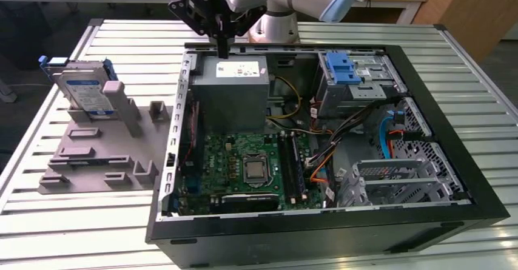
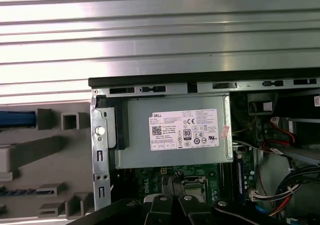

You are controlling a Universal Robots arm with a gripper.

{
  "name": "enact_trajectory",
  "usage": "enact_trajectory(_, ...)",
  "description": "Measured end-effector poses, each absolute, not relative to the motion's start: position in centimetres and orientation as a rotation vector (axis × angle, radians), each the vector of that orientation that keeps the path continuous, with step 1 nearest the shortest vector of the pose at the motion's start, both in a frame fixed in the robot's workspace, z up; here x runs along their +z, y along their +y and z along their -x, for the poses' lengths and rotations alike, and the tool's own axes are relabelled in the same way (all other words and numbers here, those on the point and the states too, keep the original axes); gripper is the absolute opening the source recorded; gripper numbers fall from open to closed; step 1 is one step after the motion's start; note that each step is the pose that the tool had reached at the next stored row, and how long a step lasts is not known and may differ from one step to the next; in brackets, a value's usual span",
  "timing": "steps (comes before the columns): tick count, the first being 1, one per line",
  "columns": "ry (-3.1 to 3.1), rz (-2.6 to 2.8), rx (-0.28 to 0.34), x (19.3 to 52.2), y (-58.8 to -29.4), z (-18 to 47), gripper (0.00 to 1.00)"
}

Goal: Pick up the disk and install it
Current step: 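Reach for the disk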

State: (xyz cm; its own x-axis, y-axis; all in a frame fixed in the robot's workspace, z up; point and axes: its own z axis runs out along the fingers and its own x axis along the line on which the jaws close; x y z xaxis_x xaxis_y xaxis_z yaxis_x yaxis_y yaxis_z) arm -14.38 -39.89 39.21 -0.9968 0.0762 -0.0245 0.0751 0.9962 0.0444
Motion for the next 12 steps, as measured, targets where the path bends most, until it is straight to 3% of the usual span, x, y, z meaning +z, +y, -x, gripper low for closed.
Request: enact_trajectory(12,3.113,-0.118,0.068,39.13,-39.88,14.82,0.11)
